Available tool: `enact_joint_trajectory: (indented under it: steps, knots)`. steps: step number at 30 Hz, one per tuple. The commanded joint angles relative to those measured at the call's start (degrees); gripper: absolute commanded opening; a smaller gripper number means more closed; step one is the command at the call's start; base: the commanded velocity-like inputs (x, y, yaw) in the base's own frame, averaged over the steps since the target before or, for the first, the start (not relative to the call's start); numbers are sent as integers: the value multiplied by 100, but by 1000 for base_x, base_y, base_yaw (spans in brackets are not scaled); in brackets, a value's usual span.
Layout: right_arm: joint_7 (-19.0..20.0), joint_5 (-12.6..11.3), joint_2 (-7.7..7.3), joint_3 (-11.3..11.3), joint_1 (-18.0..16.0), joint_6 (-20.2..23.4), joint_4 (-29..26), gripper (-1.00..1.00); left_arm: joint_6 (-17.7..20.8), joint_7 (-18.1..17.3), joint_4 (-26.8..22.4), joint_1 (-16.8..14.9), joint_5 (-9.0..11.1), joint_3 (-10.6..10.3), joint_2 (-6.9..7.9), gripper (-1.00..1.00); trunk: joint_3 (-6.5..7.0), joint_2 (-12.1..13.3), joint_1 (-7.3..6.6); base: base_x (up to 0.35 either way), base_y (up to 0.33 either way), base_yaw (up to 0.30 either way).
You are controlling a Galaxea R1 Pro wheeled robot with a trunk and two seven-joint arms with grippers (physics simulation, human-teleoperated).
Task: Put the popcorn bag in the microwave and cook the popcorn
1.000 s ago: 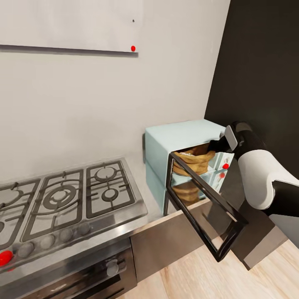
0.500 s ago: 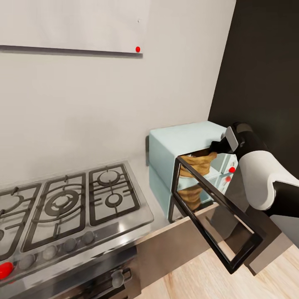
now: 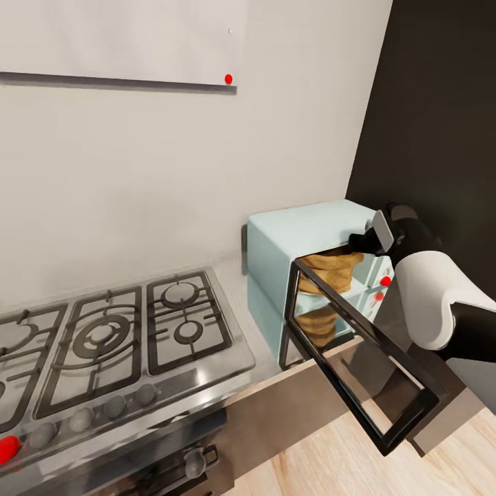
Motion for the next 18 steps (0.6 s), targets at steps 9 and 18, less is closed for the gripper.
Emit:
enact_joint_trajectory:
  steps: [9, 18]
  knots:
    - [66, -217, -38, -75, -86, 21, -38, 100, -18, 15, -2, -1, -30, -48, -23, 100, -5, -2, 1, -101, 0, 0]
    - [559, -215, -59, -17, -86, 21, -534, 100, -18, 18, -2, -1, -32, -63, -27, 100, -5, -2, 1, -337, 0, 0]
